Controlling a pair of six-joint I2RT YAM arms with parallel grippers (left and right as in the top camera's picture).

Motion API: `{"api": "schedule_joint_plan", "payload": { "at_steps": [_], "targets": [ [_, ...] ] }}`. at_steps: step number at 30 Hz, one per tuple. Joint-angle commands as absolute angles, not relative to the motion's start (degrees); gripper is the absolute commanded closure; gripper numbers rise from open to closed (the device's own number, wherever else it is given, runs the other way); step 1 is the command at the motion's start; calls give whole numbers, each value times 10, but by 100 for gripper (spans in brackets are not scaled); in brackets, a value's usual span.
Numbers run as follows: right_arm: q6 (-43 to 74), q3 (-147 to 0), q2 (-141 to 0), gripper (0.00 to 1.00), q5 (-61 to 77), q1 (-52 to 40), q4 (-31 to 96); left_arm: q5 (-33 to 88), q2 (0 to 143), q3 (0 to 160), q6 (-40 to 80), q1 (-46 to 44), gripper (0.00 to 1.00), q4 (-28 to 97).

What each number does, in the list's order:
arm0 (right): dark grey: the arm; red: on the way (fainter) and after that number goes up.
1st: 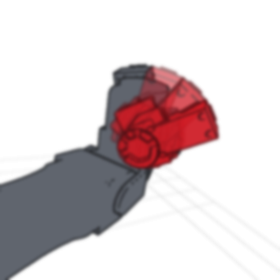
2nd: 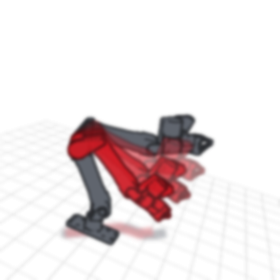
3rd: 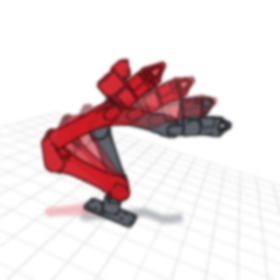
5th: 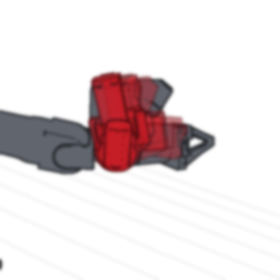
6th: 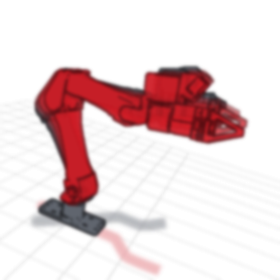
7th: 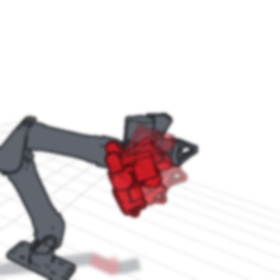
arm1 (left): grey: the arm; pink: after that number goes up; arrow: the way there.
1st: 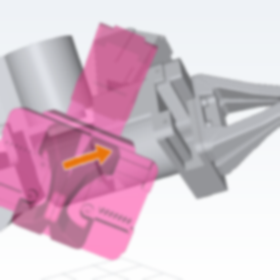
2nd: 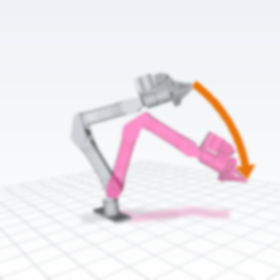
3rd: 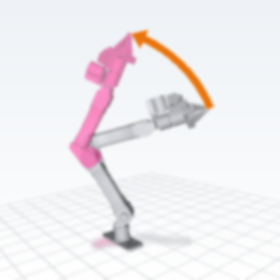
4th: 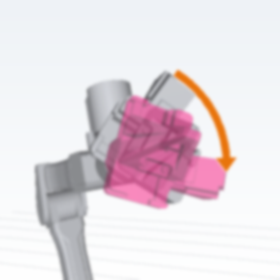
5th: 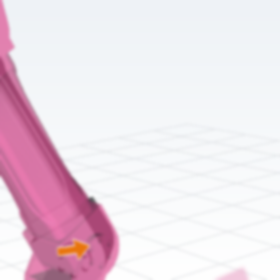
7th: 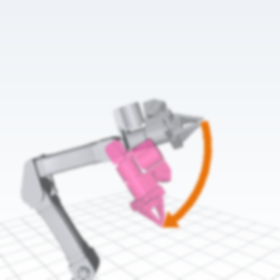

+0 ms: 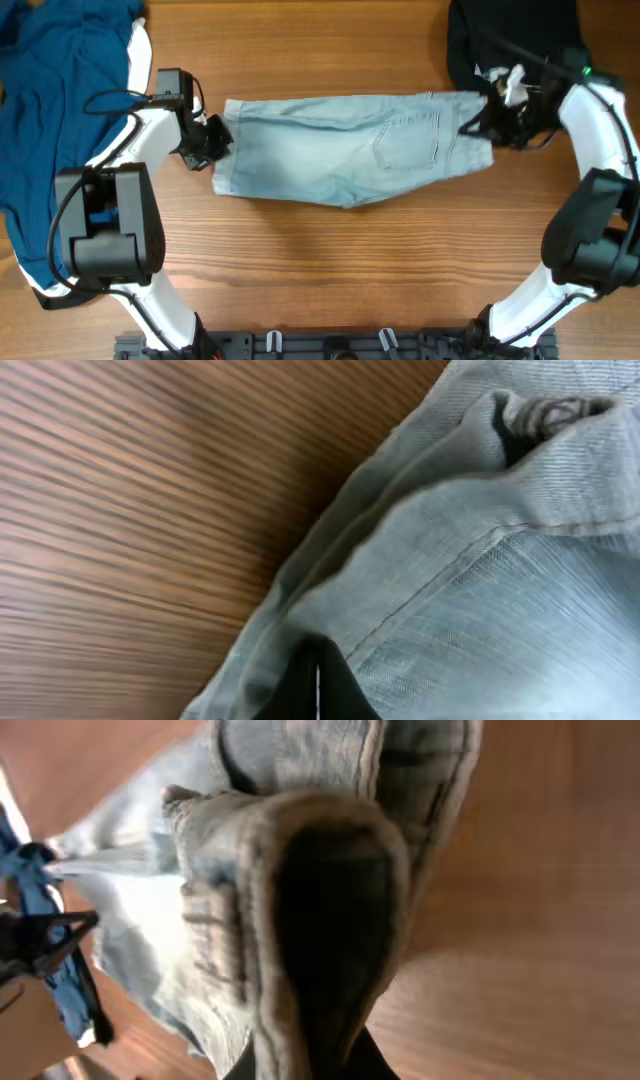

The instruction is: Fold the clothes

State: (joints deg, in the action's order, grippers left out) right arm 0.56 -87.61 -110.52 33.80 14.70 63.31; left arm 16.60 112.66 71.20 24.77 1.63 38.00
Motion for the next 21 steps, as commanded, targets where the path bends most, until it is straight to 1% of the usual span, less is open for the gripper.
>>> {"api": "schedule_joint_plan", "payload": {
  "at_steps": [1,3,6,9,13,15,17,21],
  "targets": [
    [-52,-974,-1100,96,340,122,690,204,1142,704,275,4,96,380],
    [-41,-998,-1099,96,340,72,699,203,1142,704,275,-12,96,370],
    [13,-997,-1103,96,319,-25,670,202,1142,704,282,-34,96,357],
    [96,-997,-1103,96,288,-150,588,194,1142,704,293,-47,96,348],
    [183,-997,-1104,96,215,-255,507,194,1142,704,293,-47,96,344],
    [215,-997,-1108,96,170,-289,486,194,1142,704,293,-47,96,342],
    [232,-997,-1119,96,163,-310,456,195,1142,704,292,-47,96,340],
    [257,-997,-1139,96,161,-313,445,192,1142,704,292,-47,96,340]
  ]
}}
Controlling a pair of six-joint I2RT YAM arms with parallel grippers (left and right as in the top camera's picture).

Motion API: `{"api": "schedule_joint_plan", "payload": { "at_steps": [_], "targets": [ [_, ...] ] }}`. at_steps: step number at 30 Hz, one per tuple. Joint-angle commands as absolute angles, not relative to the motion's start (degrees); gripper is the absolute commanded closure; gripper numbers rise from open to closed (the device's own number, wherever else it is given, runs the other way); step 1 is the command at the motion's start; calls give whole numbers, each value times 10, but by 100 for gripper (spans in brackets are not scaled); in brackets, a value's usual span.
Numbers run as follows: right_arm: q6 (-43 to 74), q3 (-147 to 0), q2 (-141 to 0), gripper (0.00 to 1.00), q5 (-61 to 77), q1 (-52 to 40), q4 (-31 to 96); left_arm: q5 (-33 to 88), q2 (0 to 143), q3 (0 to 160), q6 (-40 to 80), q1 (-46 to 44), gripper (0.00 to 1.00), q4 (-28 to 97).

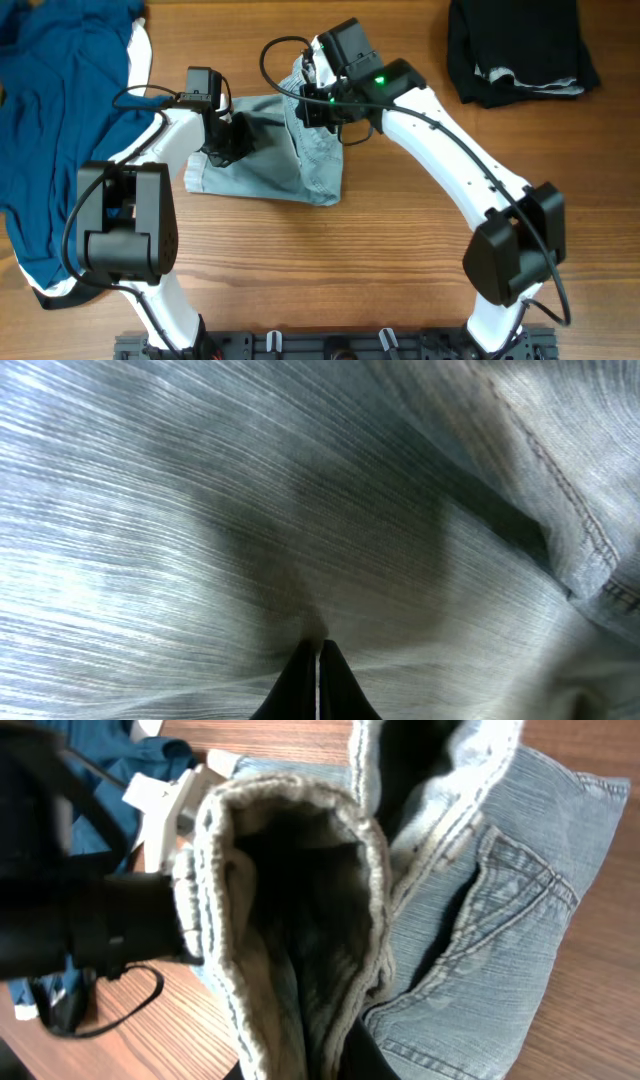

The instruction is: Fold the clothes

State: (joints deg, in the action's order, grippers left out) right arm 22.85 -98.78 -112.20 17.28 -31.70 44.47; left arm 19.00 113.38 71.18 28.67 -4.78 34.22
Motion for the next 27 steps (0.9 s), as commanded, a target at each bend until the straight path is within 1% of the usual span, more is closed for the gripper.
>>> {"api": "schedule_joint_plan", "payload": {
  "at_steps": [1,2,4,7,9,10,11,13,18,21,23,27],
  "targets": [
    [255,-997,-1136,96,161,-307,449,190,1142,704,292,-47,96,340],
    [249,-998,-1126,96,164,-297,453,190,1142,707,291,-46,96,340],
    [236,-998,-1104,96,165,-277,475,187,1137,735,270,-42,96,381],
    [206,-998,-1061,96,169,-220,530,151,1121,812,227,-34,96,496],
    [155,-998,-1034,96,187,-166,575,149,1114,862,165,-31,87,552],
    [124,-998,-1027,96,202,-135,598,150,1114,871,138,-31,83,550],
    [83,-998,-1025,96,222,-106,622,149,1115,871,114,-31,82,542],
    [21,-998,-1025,96,251,-47,665,150,1127,870,63,-31,83,525],
    [-55,-998,-1025,96,283,64,709,153,1164,868,46,-31,89,494],
    [-76,-998,-1025,96,291,83,717,227,1181,864,-6,-31,91,471],
    [-76,-998,-1026,96,290,82,715,271,1189,863,-39,-31,96,469],
    [-73,-998,-1026,95,290,82,714,310,1199,861,-45,-31,96,482]
  ]
}}
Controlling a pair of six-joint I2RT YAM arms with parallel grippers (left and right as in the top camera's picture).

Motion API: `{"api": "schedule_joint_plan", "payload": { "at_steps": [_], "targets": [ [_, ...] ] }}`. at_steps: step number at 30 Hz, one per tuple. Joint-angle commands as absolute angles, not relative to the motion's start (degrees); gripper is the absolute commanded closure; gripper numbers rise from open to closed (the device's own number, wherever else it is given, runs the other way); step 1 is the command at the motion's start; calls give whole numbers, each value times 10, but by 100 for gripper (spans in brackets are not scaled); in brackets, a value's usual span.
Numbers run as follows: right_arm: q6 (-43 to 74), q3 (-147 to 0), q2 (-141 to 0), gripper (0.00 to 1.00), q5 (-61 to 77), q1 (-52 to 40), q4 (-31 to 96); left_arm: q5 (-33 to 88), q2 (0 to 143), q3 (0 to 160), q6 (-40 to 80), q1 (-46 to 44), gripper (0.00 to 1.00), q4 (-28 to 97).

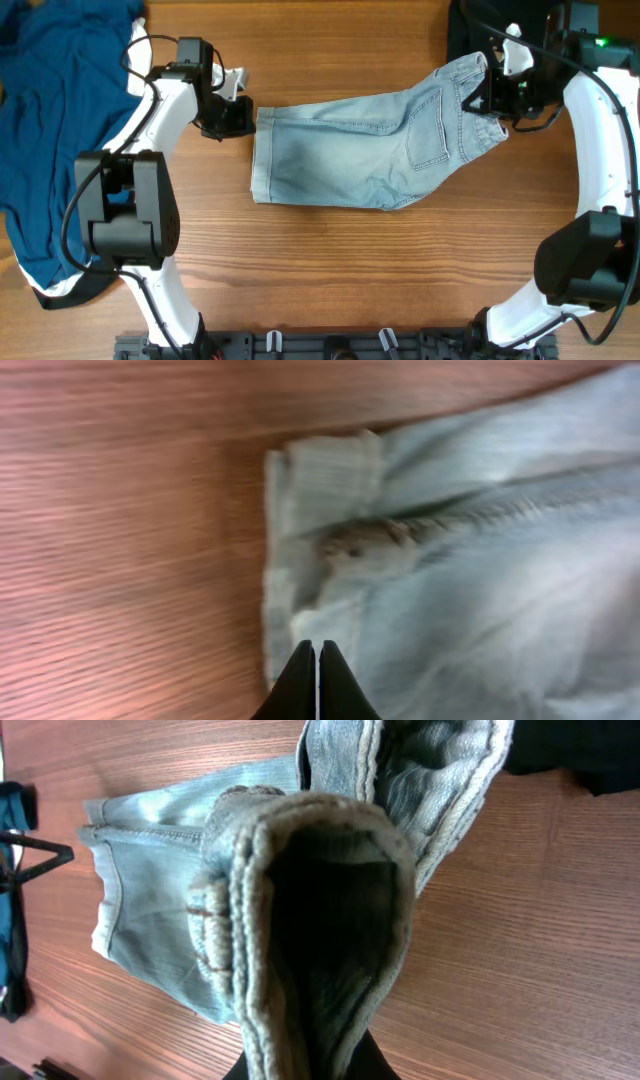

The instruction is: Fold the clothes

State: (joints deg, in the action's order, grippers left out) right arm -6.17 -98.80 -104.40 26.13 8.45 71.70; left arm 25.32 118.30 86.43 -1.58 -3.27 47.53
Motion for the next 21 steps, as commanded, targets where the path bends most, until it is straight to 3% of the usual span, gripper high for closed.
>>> {"api": "schedule_joint_plan", "payload": {
  "at_steps": [1,12,15,21],
  "targets": [
    [-73,-997,-1026,96,290,82,714,315,1205,856,-45,-31,96,483],
    [-52,-997,-1026,96,307,65,707,290,1220,750,1,-31,96,389],
    [-10,-997,-1027,96,309,5,679,289,1220,724,22,-31,96,359],
    [142,-997,-1061,96,220,-212,559,289,1220,708,27,-31,96,348]
  ]
}}
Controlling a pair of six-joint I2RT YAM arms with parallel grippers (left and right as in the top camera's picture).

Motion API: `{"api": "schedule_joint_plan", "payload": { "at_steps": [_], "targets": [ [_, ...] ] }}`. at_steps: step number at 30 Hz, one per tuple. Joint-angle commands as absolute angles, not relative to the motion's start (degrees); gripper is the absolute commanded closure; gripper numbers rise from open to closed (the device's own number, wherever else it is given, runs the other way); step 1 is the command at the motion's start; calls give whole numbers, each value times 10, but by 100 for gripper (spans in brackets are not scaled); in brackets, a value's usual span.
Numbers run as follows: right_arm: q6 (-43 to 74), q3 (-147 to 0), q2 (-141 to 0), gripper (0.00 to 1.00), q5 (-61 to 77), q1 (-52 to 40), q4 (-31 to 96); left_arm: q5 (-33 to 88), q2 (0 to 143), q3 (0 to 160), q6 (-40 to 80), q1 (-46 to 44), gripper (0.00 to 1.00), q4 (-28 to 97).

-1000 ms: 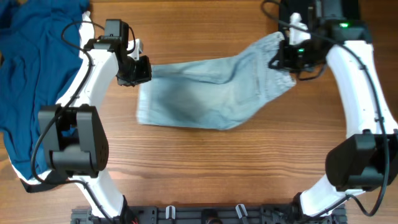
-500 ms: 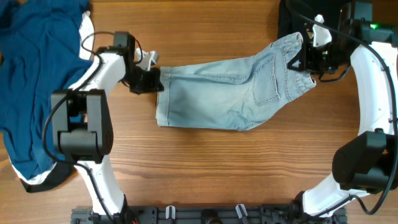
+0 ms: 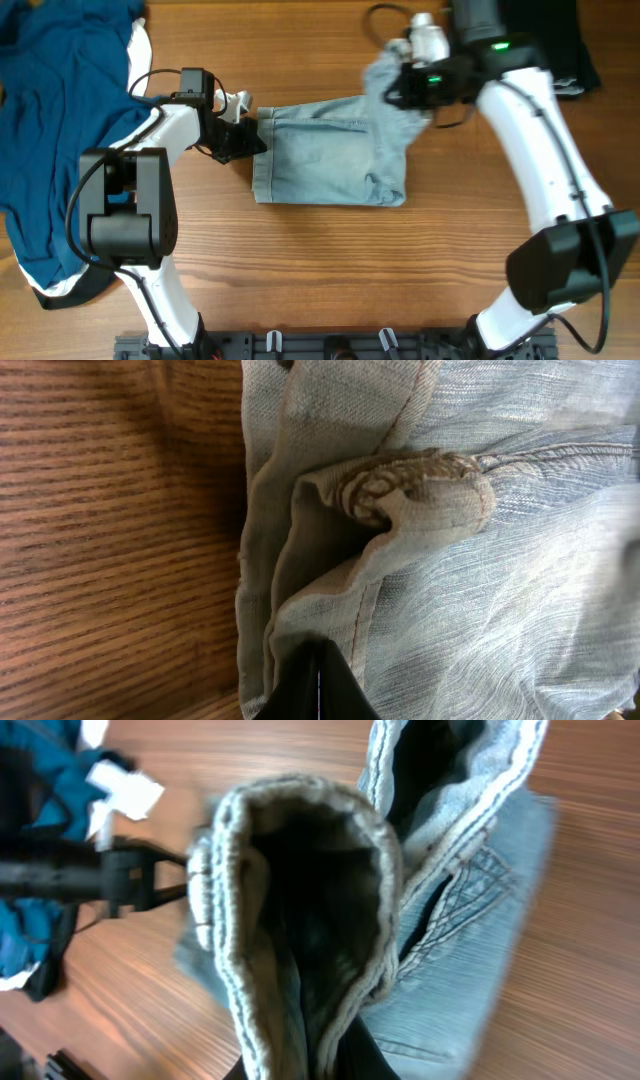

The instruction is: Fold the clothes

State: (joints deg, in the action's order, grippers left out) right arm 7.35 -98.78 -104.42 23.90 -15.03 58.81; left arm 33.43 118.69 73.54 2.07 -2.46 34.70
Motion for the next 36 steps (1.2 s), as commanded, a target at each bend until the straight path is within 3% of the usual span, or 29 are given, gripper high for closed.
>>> {"api": "schedule_joint_plan", "payload": {
  "at_steps": [1,4,7,8,10,11,15,24,32,34,36],
  "targets": [
    [155,-997,-1079,96,208,-242,539,289,1220,708,27,-31,96,349],
    [180,-997,-1157,96,180,-317,485,289,1220,708,33,-31,96,349],
    [196,-997,-1216,84,180,-339,474,289,1220,708,35,-31,96,351],
    [196,-997,-1221,68,180,-339,474,289,1219,708,36,-30,96,354],
    [195,-997,-1221,24,180,-338,474,292,1214,717,43,-22,96,382],
    [196,-997,-1220,18,180,-338,474,291,1210,727,46,-15,95,404],
    [195,-997,-1220,15,196,-332,474,291,1180,790,46,25,75,529],
    [129,-1018,-1198,15,348,-317,456,291,1094,832,45,77,75,594],
    [147,-1025,-1155,15,266,-314,474,291,1076,832,32,122,77,614],
    [156,-1025,-1142,13,212,-293,489,291,1076,832,30,119,69,613],
    [156,-1025,-1137,12,177,-275,506,291,1078,831,30,108,55,609]
  ]
}}
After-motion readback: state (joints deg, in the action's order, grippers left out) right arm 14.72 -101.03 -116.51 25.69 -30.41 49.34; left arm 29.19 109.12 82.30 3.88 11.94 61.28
